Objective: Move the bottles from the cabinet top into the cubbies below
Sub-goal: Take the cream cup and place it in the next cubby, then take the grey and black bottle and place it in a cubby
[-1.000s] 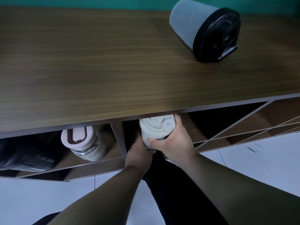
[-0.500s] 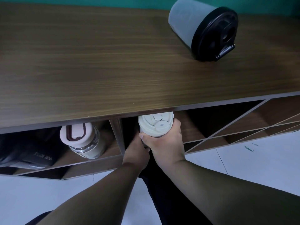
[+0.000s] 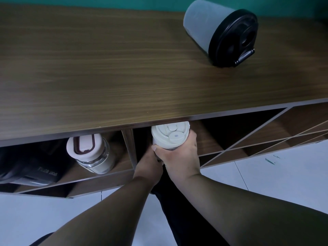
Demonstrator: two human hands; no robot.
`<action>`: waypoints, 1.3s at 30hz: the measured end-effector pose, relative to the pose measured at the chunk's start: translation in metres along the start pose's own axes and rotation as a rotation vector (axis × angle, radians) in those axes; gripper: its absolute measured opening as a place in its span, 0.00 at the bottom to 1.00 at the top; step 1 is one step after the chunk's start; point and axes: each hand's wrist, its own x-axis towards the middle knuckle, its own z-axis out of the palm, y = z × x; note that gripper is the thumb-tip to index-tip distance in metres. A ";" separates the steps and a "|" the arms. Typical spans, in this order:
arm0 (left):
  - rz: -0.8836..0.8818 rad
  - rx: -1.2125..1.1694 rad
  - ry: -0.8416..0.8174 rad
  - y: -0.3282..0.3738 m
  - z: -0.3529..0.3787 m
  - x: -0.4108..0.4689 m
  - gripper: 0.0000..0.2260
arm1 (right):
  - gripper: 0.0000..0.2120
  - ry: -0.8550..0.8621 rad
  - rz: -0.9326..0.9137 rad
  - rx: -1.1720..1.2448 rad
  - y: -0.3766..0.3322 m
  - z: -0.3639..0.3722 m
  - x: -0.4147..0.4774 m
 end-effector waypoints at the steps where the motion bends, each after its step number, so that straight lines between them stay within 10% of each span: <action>1: 0.001 -0.002 0.002 -0.002 0.001 0.002 0.18 | 0.46 -0.011 -0.008 -0.006 0.000 -0.002 0.000; 6: 0.034 -0.091 0.010 0.000 0.001 0.002 0.11 | 0.50 -0.076 0.017 -0.010 0.004 -0.004 -0.002; 14: -0.077 -0.231 -0.095 0.009 -0.025 -0.031 0.42 | 0.51 -0.178 0.130 -0.240 0.013 -0.027 0.000; 21: -0.192 -0.253 -0.299 0.021 -0.058 -0.066 0.20 | 0.10 -0.124 0.227 -0.315 -0.023 -0.067 -0.026; 33: 0.140 -0.431 -0.236 0.071 -0.107 -0.098 0.08 | 0.05 0.174 -0.078 0.184 -0.085 -0.125 -0.073; 39: 0.220 -0.369 -0.252 0.085 -0.111 -0.097 0.11 | 0.34 0.279 -0.172 0.068 -0.159 -0.132 -0.033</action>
